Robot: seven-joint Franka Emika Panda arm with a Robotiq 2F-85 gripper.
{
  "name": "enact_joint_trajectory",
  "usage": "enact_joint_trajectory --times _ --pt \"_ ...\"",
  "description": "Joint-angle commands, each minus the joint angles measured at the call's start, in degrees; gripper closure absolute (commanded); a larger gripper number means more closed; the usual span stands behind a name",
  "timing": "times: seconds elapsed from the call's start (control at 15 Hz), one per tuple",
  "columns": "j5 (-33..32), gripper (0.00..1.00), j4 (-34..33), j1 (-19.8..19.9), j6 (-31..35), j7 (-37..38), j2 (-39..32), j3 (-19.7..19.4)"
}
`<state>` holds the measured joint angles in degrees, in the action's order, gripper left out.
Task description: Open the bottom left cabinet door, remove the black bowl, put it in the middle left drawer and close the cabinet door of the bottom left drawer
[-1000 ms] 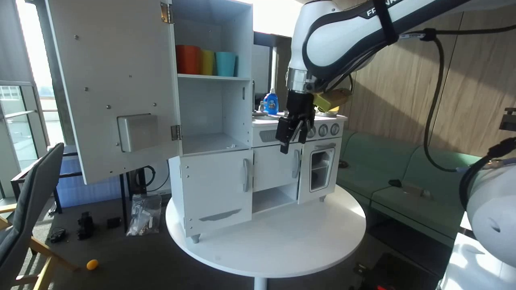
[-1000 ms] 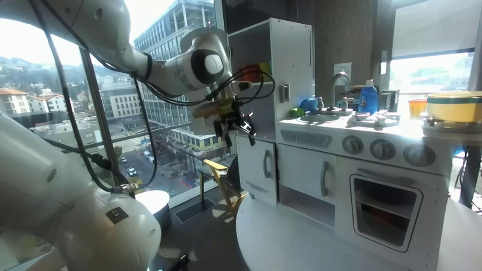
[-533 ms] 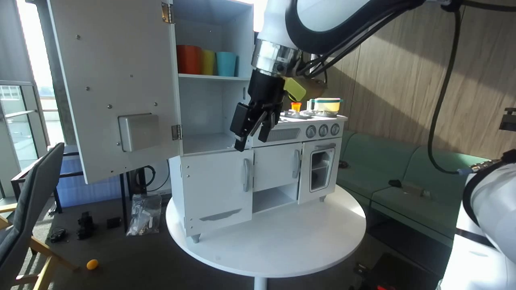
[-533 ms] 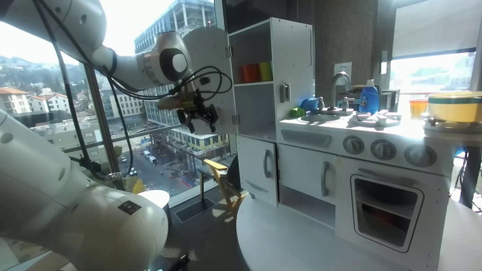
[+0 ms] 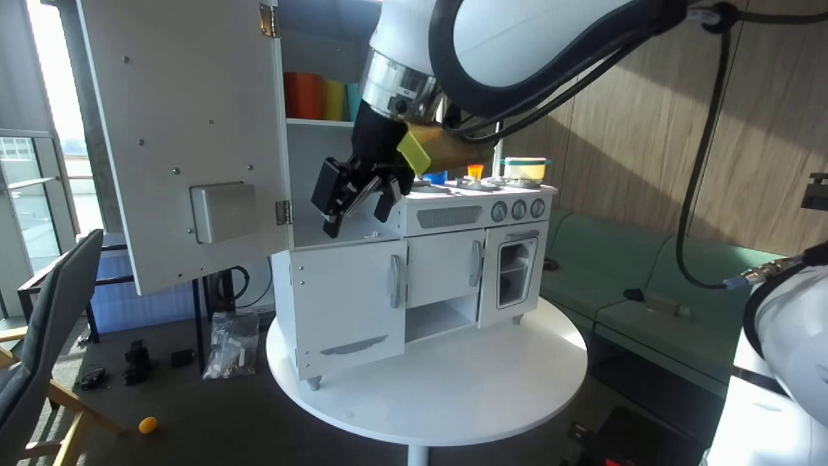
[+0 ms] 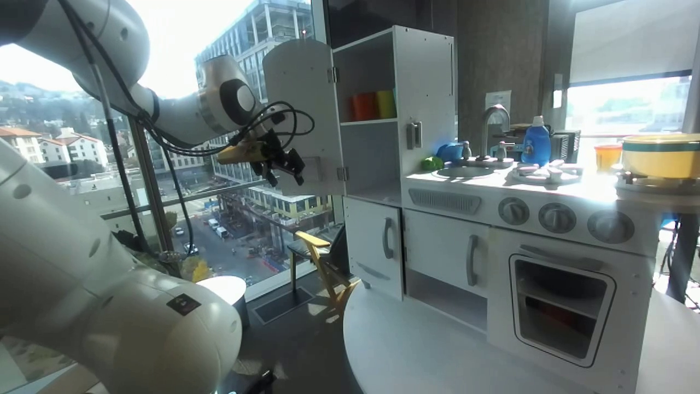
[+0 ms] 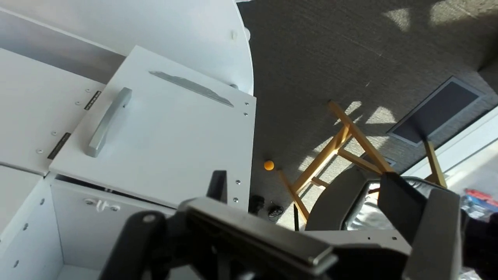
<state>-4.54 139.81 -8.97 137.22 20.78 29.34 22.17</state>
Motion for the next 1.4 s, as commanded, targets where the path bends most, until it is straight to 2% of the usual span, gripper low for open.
enact_joint_trajectory --times 0.0,0.53,0.8,1.07,1.33 --pt "-3.1 0.00 0.6 2.9 4.3 3.5 -4.2 0.4" --pt "-7.0 0.00 4.2 8.2 15.1 2.4 -13.7 -4.7" --pt "-6.4 0.00 4.7 8.1 21.1 -3.6 -18.3 -9.6" --pt "-8.4 0.00 3.6 9.2 26.0 -7.3 -23.3 -12.7" --pt "-14.8 0.00 2.0 12.0 29.6 -6.4 -27.3 -13.6"
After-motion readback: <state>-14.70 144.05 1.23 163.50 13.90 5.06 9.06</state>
